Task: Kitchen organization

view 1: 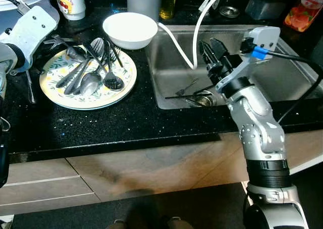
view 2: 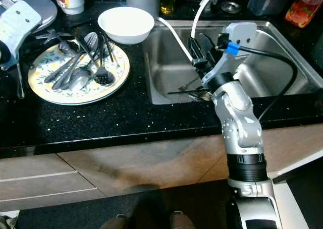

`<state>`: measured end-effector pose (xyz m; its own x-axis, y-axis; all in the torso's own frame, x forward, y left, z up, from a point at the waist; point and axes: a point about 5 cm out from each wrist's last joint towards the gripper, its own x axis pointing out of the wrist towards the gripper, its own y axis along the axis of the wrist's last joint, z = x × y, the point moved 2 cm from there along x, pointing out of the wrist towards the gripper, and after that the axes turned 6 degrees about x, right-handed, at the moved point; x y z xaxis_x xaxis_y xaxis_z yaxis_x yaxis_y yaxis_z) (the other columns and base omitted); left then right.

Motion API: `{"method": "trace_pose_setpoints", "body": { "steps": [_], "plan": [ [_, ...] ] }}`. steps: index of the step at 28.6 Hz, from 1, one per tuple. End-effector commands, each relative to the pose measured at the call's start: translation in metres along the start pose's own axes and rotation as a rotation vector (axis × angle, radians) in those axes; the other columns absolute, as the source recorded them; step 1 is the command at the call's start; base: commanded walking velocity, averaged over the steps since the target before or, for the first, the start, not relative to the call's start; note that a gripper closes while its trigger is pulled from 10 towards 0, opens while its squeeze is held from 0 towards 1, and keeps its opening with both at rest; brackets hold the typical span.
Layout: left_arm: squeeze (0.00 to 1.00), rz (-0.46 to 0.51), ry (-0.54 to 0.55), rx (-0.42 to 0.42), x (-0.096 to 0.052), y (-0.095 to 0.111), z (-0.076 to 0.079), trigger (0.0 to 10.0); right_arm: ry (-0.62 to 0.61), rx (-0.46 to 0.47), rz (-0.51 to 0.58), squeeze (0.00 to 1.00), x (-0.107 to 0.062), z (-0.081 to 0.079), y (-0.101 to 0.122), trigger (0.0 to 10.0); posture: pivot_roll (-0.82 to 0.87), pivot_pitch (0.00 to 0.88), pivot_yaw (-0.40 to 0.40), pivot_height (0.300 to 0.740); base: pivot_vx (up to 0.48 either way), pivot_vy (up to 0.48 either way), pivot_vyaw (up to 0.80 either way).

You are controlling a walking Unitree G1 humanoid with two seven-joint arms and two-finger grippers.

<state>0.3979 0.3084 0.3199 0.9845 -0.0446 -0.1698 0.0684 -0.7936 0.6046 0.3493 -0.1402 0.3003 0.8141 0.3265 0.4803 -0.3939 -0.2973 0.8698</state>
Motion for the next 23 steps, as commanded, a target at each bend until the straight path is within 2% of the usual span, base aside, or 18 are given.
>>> {"method": "trace_pose_setpoints", "body": {
  "steps": [1, 2, 4, 5, 9, 14, 16, 19, 20, 22, 23],
  "plan": [
    [0.94, -0.124, -0.009, 0.012, -0.005, -0.029, 0.001, 10.0, -0.016, -0.001, -0.004, 0.00, -0.006, 0.004, 0.002, 10.0, 0.09, 0.261, -0.083, 0.740, 0.000, 0.000, 0.00],
    [0.00, -0.128, 0.011, 0.016, -0.005, -0.030, -0.001, 10.0, -0.019, 0.000, -0.006, 0.00, -0.008, 0.004, 0.002, 10.0, 0.09, 0.263, -0.083, 0.740, 0.000, 0.000, 0.00],
    [0.00, -0.131, 0.028, 0.007, -0.005, -0.030, -0.003, 10.0, -0.020, 0.000, -0.008, 0.00, -0.009, 0.004, 0.002, 10.0, 0.08, 0.264, -0.082, 0.740, 0.000, 0.000, 0.00],
    [0.00, -0.127, 0.058, -0.008, -0.007, -0.028, -0.009, 10.0, -0.022, -0.002, -0.011, 0.00, -0.010, 0.004, 0.002, 10.0, 0.07, 0.269, -0.080, 0.740, 0.000, 0.000, 0.00],
    [0.00, -0.145, 0.059, -0.034, -0.009, -0.031, -0.013, 10.0, -0.027, -0.002, -0.020, 0.00, -0.012, 0.004, 0.002, 10.0, 0.07, 0.278, -0.078, 0.740, 0.000, 0.000, 0.00],
    [0.00, -0.168, 0.012, -0.063, -0.009, -0.039, -0.006, 10.0, -0.029, 0.002, -0.031, 0.00, -0.015, 0.003, 0.001, 10.0, 0.07, 0.288, -0.078, 0.740, 0.000, 0.000, 0.00],
    [0.00, -0.223, -0.024, -0.072, -0.010, -0.049, 0.000, 10.0, -0.031, 0.006, -0.039, 0.00, -0.017, 0.001, -0.001, 10.0, 0.07, 0.298, -0.074, 0.740, 0.000, 0.000, 0.00],
    [0.00, -0.249, -0.023, -0.085, -0.010, -0.054, 0.002, 10.0, -0.034, 0.009, -0.042, 0.00, -0.018, 0.001, -0.001, 10.0, 0.07, 0.301, -0.073, 0.740, 0.000, 0.000, 0.00],
    [0.00, -0.262, -0.027, -0.091, -0.011, -0.057, 0.003, 2.3, -0.035, 0.010, -0.043, 0.00, -0.018, 0.001, -0.001, 10.0, 0.07, 0.306, -0.071, 0.740, 0.000, 0.000, 0.00],
    [0.00, -0.271, -0.030, -0.096, -0.011, -0.059, 0.004, 2.3, -0.035, 0.010, -0.043, 0.00, -0.018, 0.000, -0.001, 10.0, 0.07, 0.306, -0.071, 0.740, 0.000, 0.000, 0.00],
    [0.00, -0.291, -0.027, -0.083, -0.012, -0.064, 0.006, 0.0, -0.037, 0.011, -0.044, 0.00, -0.018, 0.000, -0.001, 10.0, 0.07, 0.306, -0.070, 0.740, 0.000, 0.000, 0.00]
  ]
}}
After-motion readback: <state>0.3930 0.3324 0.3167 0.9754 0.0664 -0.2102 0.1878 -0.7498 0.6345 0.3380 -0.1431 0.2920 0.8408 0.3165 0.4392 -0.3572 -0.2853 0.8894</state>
